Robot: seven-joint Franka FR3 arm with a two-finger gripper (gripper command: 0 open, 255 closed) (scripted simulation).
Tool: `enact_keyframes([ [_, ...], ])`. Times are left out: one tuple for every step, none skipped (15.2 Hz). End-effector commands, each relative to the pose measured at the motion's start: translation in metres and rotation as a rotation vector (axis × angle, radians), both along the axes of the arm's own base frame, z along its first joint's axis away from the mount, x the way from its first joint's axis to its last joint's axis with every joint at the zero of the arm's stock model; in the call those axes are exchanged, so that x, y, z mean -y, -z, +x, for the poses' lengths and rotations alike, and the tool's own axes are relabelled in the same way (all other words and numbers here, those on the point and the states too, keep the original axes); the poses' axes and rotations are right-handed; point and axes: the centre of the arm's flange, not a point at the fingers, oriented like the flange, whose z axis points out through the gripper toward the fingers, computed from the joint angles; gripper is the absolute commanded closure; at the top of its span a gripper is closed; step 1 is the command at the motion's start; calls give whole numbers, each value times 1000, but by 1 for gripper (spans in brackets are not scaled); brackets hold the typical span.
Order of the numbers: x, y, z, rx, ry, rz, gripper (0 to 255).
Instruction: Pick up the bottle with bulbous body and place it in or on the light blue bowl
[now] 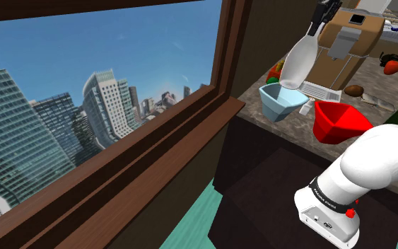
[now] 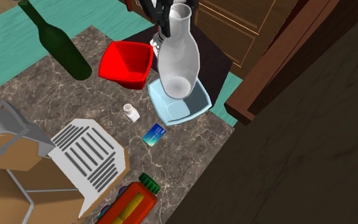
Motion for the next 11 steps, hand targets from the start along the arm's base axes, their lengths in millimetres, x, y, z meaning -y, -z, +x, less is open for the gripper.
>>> enact_keyframes([
  [0, 10, 1, 1, 0, 0, 255],
  [0, 15, 1, 1, 0, 0, 255],
  [0, 21, 1, 1, 0, 0, 255],
  [0, 26, 1, 1, 0, 0, 255],
  [0, 31, 1, 1, 0, 0, 255],
  [0, 37, 1, 1, 0, 0, 255],
  [0, 42, 1, 1, 0, 0, 255],
  [0, 47, 1, 1, 0, 0, 255],
  [0, 47, 1, 1, 0, 0, 255],
  [0, 47, 1, 1, 0, 0, 255],
  [0, 47, 1, 1, 0, 0, 255],
])
